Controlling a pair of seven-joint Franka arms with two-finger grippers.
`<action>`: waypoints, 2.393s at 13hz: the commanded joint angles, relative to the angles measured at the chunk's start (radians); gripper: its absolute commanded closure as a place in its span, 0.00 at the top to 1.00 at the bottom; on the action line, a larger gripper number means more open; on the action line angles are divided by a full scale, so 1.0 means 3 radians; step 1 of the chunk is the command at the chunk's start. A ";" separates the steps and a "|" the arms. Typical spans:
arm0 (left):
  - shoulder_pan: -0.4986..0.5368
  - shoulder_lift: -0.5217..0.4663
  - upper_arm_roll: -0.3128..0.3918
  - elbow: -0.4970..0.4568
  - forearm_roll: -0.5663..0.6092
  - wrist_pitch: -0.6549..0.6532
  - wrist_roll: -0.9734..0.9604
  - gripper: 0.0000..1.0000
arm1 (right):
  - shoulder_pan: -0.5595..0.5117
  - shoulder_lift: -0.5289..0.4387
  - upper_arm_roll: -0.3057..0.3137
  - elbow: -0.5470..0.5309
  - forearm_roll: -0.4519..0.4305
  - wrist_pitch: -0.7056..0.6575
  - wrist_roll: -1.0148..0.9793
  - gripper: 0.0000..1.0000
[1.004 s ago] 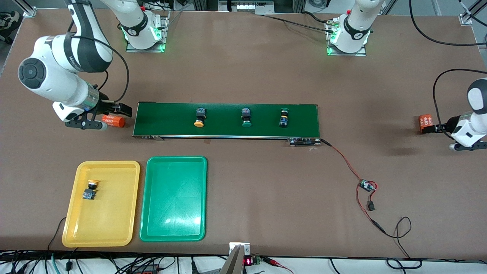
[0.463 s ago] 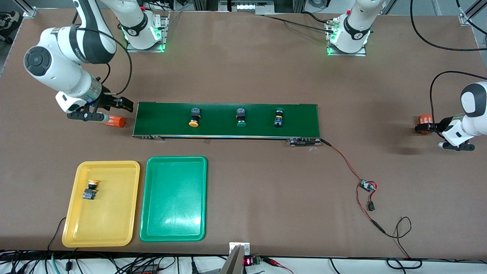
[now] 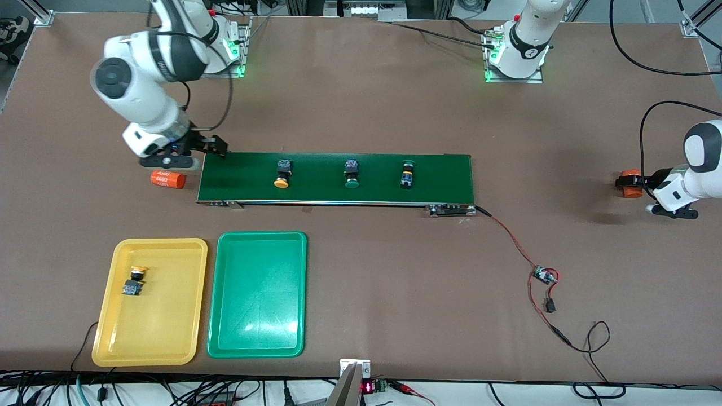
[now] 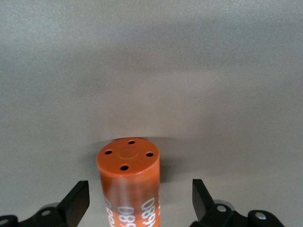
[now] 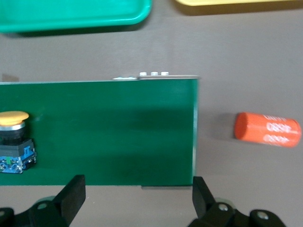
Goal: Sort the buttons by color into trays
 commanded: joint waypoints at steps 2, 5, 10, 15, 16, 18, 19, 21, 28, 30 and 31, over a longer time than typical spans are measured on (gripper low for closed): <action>0.0020 0.0010 0.0009 0.0022 0.0093 -0.0024 0.0061 0.27 | 0.0407 0.0454 -0.0021 0.0225 -0.0272 0.0280 0.0663 1.00; 0.0015 -0.0035 -0.0017 0.0063 0.0103 -0.0024 0.0077 0.00 | 0.0484 0.0736 -0.0021 0.0613 -0.0294 0.0281 0.1002 1.00; -0.0235 -0.0261 -0.0639 0.0190 0.0098 -0.0039 0.1267 0.00 | 0.0637 0.0905 -0.0021 0.0727 -0.0258 0.0291 0.1309 1.00; -0.0934 -0.0383 -0.1126 0.0165 0.0052 -0.0121 0.1314 0.00 | 0.0699 0.1018 -0.0021 0.0701 -0.0273 0.0266 0.1243 1.00; -0.1139 -0.0454 -0.1162 0.0104 0.0052 -0.0126 0.1329 0.00 | 0.0694 0.1018 -0.0021 0.0696 -0.0273 0.0265 0.1237 0.99; -0.1543 -0.0710 -0.1183 -0.0090 0.0052 -0.0116 0.1329 0.00 | 0.0679 0.1028 -0.0021 0.0686 -0.0268 0.0260 0.1197 0.82; -0.1697 -0.0787 -0.1218 -0.0156 0.0052 -0.0126 0.1340 0.00 | 0.0669 0.1023 -0.0021 0.0671 -0.0268 0.0260 0.1176 0.71; -0.1927 -0.0788 -0.1310 -0.0228 0.0052 -0.0111 0.1513 0.00 | 0.0663 0.1033 -0.0031 0.0665 -0.0268 0.0260 0.1039 0.52; -0.2210 -0.0706 -0.1311 -0.0412 0.0149 -0.0090 0.2112 0.00 | 0.0551 0.0978 -0.0072 0.0696 -0.0253 0.0230 0.0834 0.03; -0.2220 -0.0655 -0.1311 -0.0443 0.0149 -0.0085 0.2041 0.00 | 0.0454 0.0891 -0.0103 0.0955 -0.0253 -0.0004 0.0722 0.00; -0.2220 -0.0629 -0.1311 -0.0459 0.0149 -0.0085 0.2010 0.00 | 0.0403 0.0890 -0.0123 0.1164 -0.0253 -0.0163 0.0559 0.00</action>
